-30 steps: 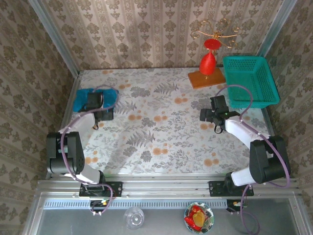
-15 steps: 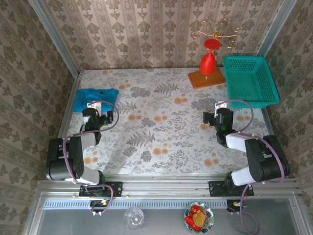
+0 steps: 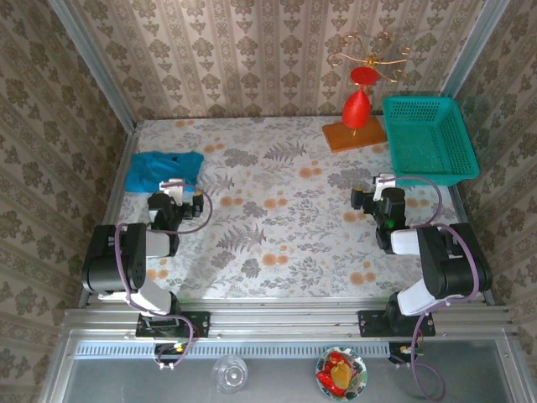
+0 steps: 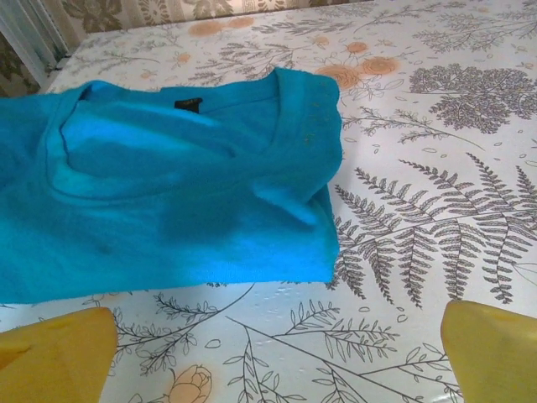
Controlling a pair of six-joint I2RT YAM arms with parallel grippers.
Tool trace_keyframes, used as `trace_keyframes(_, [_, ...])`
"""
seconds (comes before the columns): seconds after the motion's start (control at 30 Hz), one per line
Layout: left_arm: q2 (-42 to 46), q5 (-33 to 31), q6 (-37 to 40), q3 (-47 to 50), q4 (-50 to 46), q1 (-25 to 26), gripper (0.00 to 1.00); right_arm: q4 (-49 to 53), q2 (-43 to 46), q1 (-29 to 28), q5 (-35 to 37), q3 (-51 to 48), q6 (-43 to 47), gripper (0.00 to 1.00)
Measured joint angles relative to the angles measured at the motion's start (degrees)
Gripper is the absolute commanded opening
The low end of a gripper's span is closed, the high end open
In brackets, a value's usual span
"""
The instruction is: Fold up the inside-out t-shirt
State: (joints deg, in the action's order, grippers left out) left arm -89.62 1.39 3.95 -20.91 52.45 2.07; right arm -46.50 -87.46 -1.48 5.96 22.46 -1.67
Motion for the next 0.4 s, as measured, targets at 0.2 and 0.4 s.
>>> trace_keyframes(0.2, [0.0, -5.2, 1.9, 3.0, 6.1, 3.1, 1.00, -0.1, 0.0, 0.0, -0.4, 0.0, 0.0, 1.00])
trace_keyframes(0.4, [0.0, -6.6, 2.1, 2.5, 6.3, 2.7, 1.00, -0.1, 0.0, 0.0, -0.4, 0.0, 0.0, 1.00])
